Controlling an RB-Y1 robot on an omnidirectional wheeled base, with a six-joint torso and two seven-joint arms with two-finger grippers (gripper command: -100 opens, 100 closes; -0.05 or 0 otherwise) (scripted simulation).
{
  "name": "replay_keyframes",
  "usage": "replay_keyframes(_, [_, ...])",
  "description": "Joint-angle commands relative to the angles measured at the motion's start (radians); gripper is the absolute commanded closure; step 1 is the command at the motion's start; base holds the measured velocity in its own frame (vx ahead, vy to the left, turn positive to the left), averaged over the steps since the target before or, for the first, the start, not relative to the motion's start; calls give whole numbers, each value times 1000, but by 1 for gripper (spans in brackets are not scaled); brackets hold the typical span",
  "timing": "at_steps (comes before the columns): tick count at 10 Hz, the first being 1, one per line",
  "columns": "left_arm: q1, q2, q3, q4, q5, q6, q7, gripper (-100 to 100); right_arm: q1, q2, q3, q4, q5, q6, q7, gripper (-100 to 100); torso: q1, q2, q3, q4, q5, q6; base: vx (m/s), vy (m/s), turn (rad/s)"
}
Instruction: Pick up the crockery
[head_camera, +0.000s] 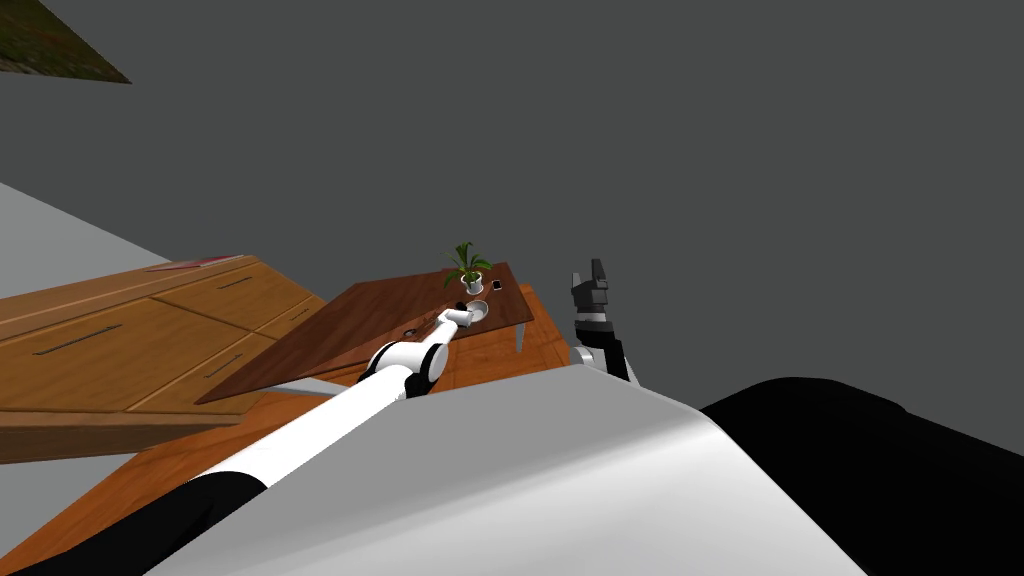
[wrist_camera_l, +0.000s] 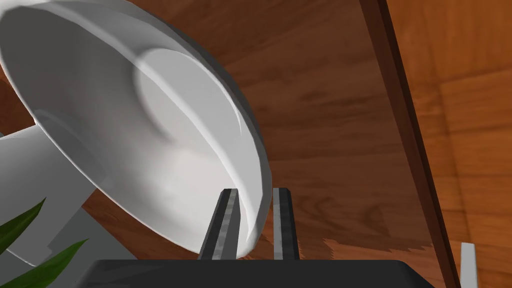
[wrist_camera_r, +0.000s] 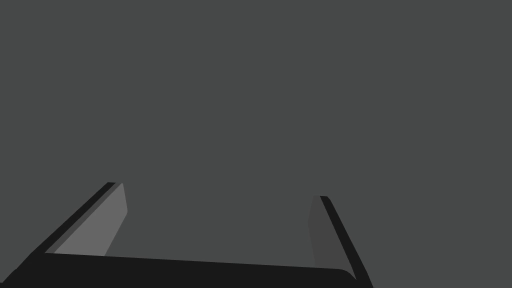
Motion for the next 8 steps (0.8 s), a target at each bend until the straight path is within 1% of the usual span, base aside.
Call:
replay_keyframes(1, [0, 0, 0, 0, 0, 0, 0, 100, 0, 0, 0, 0, 0, 0, 0, 0, 0, 0, 0, 0, 0, 0, 0, 0, 0])
replay_keyframes(2, [0, 0, 0, 0, 0, 0, 0, 0, 0, 0, 0, 0, 0, 0, 0, 0, 0, 0, 0, 0, 0, 0, 0, 0, 0])
replay_keyframes(3, [-7, -2, 2, -25, 0, 29, -3, 100, 0, 0, 0, 0, 0, 0, 0, 0, 0, 1, 1, 0, 0, 0, -52, 1, 15])
replay_keyframes(4, [-7, -2, 2, -25, 0, 29, -3, 100, 0, 0, 0, 0, 0, 0, 0, 0, 0, 4, 3, 2, 0, 0, -67, 0, -1])
replay_keyframes(5, [-24, -4, 5, -31, 1, 51, -4, 100, 0, 0, 0, 0, 0, 0, 0, 0, 0, 6, 4, 2, 0, 0, -70, 17, 11])
replay_keyframes(7, [-23, -3, 5, -26, 2, 50, -6, 100, 0, 0, 0, 0, 0, 0, 0, 0, 0, 6, 4, 3, 0, 0, -36, 6, 4])
replay_keyframes(8, [-26, -2, 5, -18, 2, 45, -5, 0, 0, 0, 0, 0, 0, 0, 0, 0, 0, 5, 4, 3, 0, 0, 0, 0, 0])
